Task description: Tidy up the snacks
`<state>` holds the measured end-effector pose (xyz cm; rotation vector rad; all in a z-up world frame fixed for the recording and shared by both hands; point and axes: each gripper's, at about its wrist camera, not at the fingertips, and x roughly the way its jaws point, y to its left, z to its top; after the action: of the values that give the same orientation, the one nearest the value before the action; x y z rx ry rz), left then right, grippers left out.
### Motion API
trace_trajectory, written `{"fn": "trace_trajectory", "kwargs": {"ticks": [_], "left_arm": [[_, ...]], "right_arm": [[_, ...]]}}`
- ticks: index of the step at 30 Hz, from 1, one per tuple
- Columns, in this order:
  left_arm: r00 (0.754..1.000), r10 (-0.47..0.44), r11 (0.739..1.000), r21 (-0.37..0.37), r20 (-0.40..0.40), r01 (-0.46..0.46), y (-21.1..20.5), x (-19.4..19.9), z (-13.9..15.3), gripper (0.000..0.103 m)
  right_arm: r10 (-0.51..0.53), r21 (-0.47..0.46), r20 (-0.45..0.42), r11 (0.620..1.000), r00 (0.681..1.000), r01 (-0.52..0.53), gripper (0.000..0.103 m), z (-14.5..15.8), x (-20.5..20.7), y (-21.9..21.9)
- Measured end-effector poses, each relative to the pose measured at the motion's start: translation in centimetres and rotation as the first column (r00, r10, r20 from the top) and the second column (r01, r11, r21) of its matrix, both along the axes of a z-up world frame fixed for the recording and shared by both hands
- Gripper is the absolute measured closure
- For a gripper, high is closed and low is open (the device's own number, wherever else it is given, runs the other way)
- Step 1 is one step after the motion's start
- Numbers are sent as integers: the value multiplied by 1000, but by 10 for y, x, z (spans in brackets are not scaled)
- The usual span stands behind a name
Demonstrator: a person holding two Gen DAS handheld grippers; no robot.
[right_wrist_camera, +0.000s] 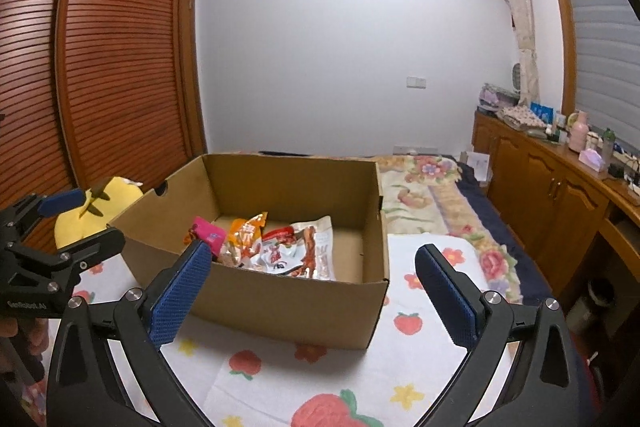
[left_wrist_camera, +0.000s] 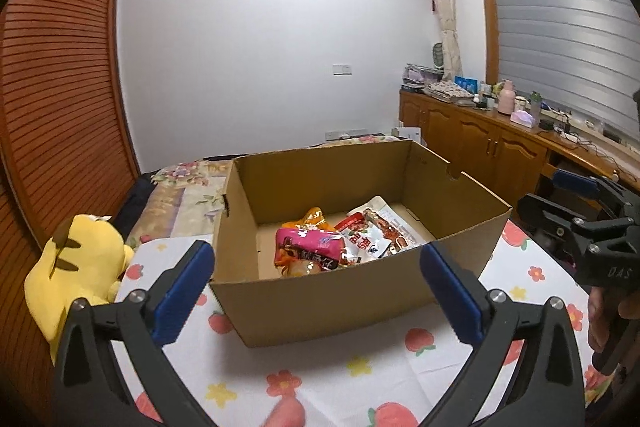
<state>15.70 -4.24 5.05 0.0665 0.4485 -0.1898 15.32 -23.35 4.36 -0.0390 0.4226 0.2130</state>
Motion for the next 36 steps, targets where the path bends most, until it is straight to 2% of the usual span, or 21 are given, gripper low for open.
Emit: {"fn": "trace_trajectory", "kwargs": {"ticks": [4, 7, 12, 17, 22, 28, 32, 36], "left_arm": [[999, 32, 999, -1, -5, -32, 2, -7, 0, 0], [999, 33, 999, -35, -10, -34, 8, -19, 3, 0], [997, 74, 997, -33, 1, -74, 14, -44, 9, 0], [995, 95, 993, -66, -15, -96, 24, -67, 13, 0], [990, 139, 990, -25, 5, -139, 31, -89, 20, 0], [985, 170, 985, -20, 3, -170, 43, -106, 21, 0], [982, 188, 982, 17, 6, -188, 44, -117, 15, 0], [983, 181, 983, 19, -12, -180, 44, -121, 4, 0]], "right_arm": [[-8, 1, 8, 1000, 1000, 8, 0, 1, -10, -2], [-21, 7, 12, 1000, 1000, 21, 0, 4, -18, -4], [-38, 0, 28, 999, 999, 38, 0, 14, -35, -7], [-36, 26, 27, 999, 999, 36, 0, 24, -55, -15], [-52, 28, 44, 998, 998, 50, 0, 32, -74, -20], [-81, 23, 63, 997, 995, 80, 0, 33, -97, -27], [-87, 20, 60, 996, 994, 86, 0, 29, -105, -29], [-86, 15, 60, 996, 995, 85, 0, 25, -110, -28]]}}
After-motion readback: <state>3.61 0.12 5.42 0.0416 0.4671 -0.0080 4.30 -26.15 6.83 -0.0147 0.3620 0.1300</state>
